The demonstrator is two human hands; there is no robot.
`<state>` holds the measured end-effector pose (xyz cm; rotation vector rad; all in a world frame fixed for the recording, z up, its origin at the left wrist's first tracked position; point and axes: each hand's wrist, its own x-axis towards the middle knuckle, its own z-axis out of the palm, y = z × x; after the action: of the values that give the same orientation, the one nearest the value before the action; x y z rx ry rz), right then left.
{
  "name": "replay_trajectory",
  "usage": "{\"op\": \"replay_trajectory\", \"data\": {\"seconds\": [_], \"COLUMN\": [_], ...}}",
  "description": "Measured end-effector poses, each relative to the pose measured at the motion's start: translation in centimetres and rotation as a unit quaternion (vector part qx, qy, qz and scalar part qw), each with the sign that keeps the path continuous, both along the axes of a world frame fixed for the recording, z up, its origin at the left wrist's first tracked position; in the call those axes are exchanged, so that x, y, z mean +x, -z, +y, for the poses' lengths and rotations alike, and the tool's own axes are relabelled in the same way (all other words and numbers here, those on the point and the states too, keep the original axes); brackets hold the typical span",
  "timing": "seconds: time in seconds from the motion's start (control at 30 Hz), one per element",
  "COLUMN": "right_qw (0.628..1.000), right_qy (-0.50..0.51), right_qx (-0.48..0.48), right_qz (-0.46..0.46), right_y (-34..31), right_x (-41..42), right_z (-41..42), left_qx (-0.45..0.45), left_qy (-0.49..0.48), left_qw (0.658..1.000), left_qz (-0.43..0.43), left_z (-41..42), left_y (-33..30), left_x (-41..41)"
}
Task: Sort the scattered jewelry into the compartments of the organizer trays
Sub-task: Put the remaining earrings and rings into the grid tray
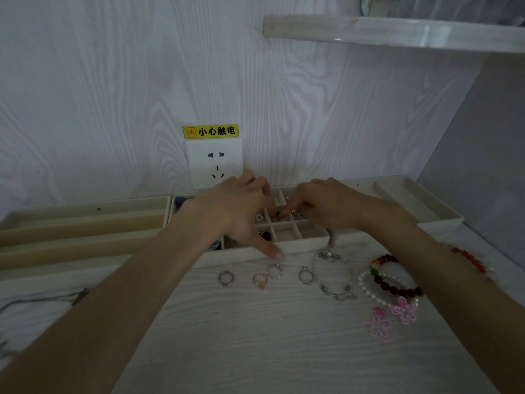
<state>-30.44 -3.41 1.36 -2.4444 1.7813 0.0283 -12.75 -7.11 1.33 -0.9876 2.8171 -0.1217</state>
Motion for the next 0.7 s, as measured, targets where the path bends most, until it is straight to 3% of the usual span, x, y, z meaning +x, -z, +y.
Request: {"op": "replay_trajectory", "data": {"seconds": [0.7], "right_qw": [0.999], "right_qy": [-0.017], "right_qx": [0.019], "right_qz": [0.045], "right_y": [-0.13], "right_x": [0.50], "right_z": [-0.37], "left_qx": [0.005], "left_qy": [-0.007], "left_qw": [0.999], "left_qz": [-0.044], "left_z": [-0.34], "left_y": [-0.05], "left_x": [-0.46]}}
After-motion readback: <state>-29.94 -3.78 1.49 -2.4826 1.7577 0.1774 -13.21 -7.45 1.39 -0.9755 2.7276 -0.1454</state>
